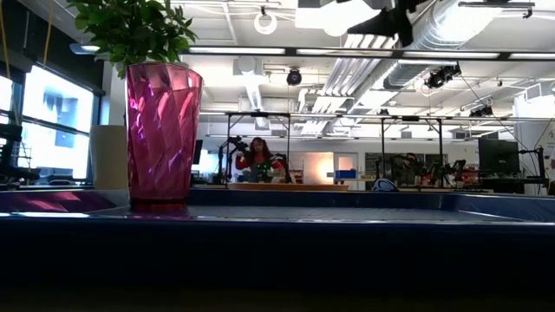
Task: Pick and place plate/cup/fork/spoon on tray
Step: Put the orange plate on the bottom right of the red cup
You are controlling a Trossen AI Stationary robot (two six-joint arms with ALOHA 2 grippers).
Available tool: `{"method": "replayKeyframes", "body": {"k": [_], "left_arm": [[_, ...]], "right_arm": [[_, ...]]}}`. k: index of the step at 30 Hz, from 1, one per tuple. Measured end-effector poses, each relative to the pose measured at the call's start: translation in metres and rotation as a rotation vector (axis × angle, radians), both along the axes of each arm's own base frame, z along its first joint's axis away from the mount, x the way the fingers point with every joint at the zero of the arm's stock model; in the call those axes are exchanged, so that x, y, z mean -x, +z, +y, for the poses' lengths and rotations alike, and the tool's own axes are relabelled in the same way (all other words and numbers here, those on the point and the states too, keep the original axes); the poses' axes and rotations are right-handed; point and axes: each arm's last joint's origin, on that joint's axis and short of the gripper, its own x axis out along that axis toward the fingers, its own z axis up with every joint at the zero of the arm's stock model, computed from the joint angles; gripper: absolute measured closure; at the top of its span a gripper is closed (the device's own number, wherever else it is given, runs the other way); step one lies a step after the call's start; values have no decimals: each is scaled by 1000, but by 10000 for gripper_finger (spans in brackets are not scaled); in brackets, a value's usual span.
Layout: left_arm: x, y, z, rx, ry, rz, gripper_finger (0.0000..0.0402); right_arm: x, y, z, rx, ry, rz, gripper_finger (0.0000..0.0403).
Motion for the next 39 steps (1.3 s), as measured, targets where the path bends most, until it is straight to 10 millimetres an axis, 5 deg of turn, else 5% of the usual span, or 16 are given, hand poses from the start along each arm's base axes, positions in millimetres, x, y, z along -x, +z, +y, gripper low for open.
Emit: {"method": "replayKeyframes", "body": {"k": [15,21,32,39], "left_arm": [[-1,-38,-1,-4,-15,-34,314],[-5,-34,-3,-4,-61,-83,314],[-7,-31,-3,-3,-45,-125,314],[-7,-31,-3,4,-41,-127,314]], "right_arm": [[-53,-51,-17,51,98,195,109],[-68,-65,-24,101,151,238,109],[-120,-59,-52,213,301,485,109],[-139,-82,-61,173,346,660,109]]}}
